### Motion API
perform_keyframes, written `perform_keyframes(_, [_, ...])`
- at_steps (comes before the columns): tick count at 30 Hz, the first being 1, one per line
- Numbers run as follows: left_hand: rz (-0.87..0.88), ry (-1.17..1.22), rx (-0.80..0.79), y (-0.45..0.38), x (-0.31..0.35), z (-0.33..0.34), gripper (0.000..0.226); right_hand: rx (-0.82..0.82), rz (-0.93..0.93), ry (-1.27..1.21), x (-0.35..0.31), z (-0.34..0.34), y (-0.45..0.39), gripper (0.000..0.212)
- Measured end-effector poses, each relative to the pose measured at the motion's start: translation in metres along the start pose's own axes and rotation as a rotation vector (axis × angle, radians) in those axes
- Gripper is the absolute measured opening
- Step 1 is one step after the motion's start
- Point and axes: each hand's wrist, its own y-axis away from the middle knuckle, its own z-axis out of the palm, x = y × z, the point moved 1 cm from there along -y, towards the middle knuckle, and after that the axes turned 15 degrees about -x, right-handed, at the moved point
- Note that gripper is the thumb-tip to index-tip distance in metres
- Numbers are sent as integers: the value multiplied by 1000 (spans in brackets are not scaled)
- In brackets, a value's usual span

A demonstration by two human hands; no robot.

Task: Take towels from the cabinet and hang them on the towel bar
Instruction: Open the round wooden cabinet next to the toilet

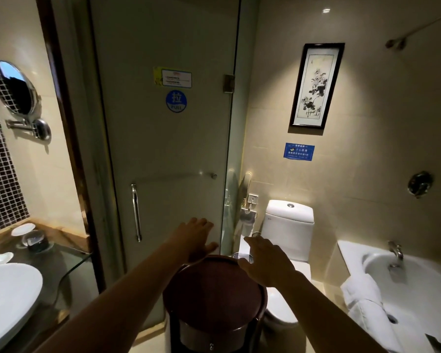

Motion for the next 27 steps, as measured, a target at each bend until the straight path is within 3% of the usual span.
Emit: perform_keyframes(27, [23, -6, -91, -156, -21, 26, 69, -17, -5, -19, 55, 14, -138, 63])
